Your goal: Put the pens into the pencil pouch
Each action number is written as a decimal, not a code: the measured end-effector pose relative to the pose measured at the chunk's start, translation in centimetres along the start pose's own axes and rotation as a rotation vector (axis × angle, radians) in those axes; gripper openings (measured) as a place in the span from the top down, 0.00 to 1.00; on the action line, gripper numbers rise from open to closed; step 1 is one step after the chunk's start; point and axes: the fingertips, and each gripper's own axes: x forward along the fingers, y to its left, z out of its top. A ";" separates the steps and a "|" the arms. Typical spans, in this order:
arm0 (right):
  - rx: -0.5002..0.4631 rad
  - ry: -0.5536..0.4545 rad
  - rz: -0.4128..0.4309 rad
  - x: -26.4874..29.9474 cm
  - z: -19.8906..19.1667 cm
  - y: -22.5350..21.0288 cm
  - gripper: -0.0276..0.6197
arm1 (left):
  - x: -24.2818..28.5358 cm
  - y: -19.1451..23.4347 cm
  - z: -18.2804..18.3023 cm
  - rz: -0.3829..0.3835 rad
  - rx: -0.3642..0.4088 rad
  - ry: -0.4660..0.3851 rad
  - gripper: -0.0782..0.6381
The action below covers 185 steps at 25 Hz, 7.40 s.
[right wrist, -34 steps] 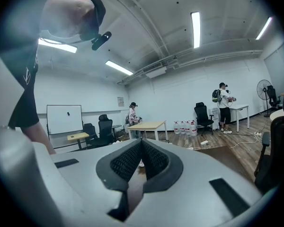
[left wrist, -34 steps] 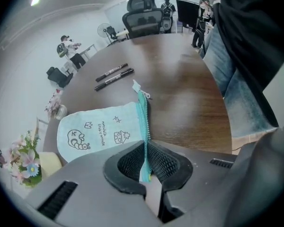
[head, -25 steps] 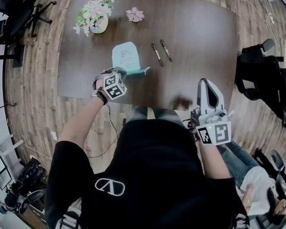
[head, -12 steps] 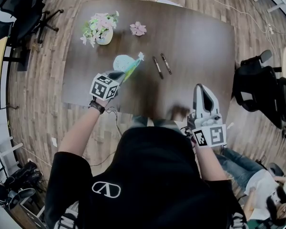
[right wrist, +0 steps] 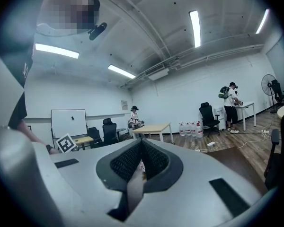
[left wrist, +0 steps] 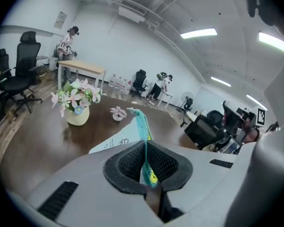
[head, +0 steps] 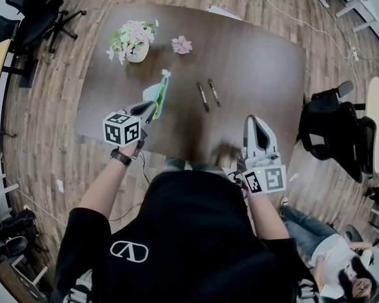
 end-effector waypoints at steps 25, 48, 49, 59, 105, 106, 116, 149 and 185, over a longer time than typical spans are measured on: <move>-0.117 0.019 0.078 4.9 -0.5 -0.1 0.96 | -2.6 -3.3 1.6 -0.013 -0.271 -0.256 0.87; -0.193 1.138 0.148 18.8 -31.8 -6.9 0.62 | -3.3 -3.8 -3.1 0.002 -0.408 -0.268 0.87; -0.176 1.175 0.142 19.0 -32.9 -7.2 0.62 | -3.4 -3.8 -3.4 0.004 -0.414 -0.270 0.87; -0.142 1.381 0.126 19.9 -37.0 -7.5 0.71 | -3.8 -4.2 -4.6 0.028 -0.445 -0.294 0.87; -0.047 0.070 0.378 13.0 1.3 1.0 0.89 | -1.5 -9.3 2.3 -0.120 -0.295 -0.266 0.87; -0.034 0.028 0.395 12.4 3.0 1.9 0.89 | -1.4 -9.6 2.7 -0.127 -0.287 -0.265 0.87; 0.047 -0.182 0.522 9.7 10.6 8.1 0.89 | -0.9 -12.0 6.5 -0.193 -0.225 -0.281 0.87; 0.046 -0.085 0.557 11.2 6.0 10.5 0.64 | -3.5 -15.0 13.9 -0.296 -0.165 -0.442 0.87; -0.115 1.290 0.177 20.0 -36.2 -1.4 0.71 | -8.1 -7.2 5.0 -0.139 -0.355 -0.475 0.87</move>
